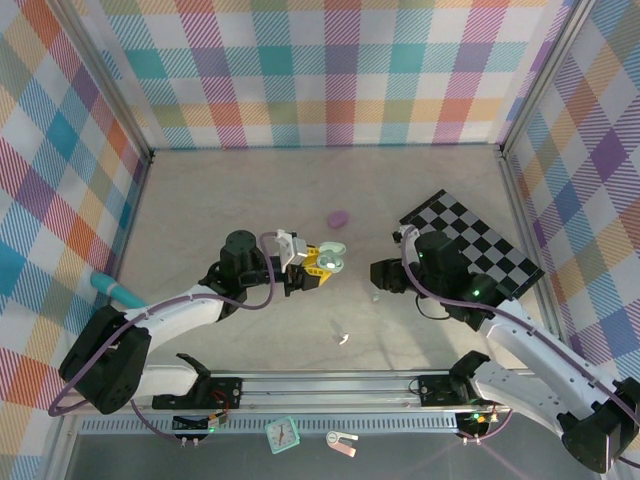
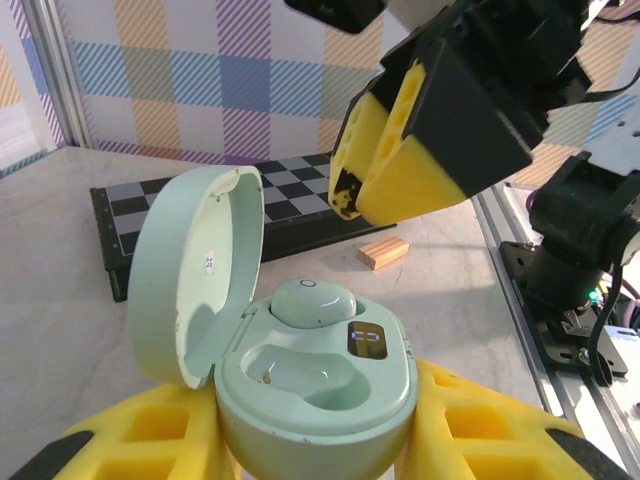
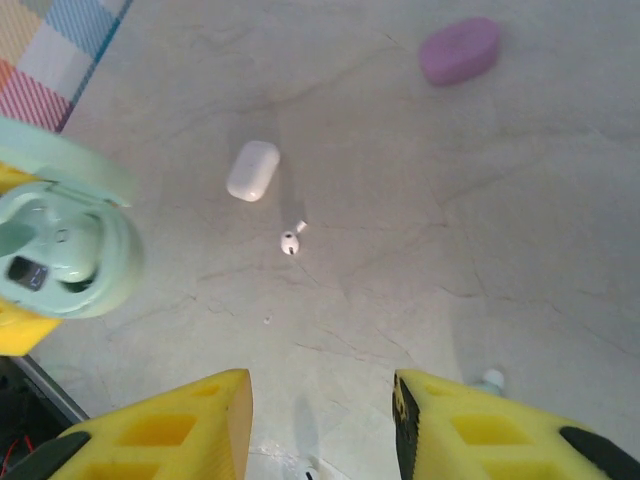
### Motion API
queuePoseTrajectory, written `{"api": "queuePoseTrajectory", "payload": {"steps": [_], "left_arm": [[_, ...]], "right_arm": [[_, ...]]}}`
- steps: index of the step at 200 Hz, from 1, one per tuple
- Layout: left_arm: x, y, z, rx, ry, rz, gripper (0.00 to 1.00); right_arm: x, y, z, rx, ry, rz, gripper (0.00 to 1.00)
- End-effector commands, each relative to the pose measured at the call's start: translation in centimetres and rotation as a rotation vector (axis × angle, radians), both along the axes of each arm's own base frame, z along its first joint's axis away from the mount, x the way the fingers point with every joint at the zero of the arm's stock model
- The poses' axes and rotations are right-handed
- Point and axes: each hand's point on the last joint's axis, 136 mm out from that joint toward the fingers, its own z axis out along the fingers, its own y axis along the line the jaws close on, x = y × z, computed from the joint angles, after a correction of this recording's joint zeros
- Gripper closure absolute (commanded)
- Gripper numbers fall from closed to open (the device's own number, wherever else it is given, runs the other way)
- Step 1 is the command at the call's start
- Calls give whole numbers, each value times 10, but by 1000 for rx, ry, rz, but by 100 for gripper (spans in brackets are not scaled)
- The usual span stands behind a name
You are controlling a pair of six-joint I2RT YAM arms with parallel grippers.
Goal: Insert wireless bluetooth earbuds into charging case
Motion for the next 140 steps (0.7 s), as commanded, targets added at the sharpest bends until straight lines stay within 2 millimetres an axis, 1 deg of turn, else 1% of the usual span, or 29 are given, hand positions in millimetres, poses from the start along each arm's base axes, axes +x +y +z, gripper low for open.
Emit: {"api": "queuePoseTrajectory", "payload": {"steps": [1,43,61,77,99,120,140], "left_arm": [[-10,1,17,-50,-129,-59,74],[-19,0,32,-91,-209,-114,73],[-22,-1,37,-99,-221,-140,74],[-23,-1,40,-103,-227,-152,74],[-25,-1,42,-107,-230,-163,74],[-28,-1,45,-113,-240,-171,74],[-30,0,48,-118,-241,-179,74]], "right_arm": [[1,9,15,93,-20,9,57],[5,10,10,115,3,3,57],[10,2,0,101,41,-48,58],[17,-12,-16,67,115,-134,58],[20,-29,-46,52,245,-234,59],[17,-37,-75,19,379,-277,59],[13,-35,-100,-6,495,-281,58]]}}
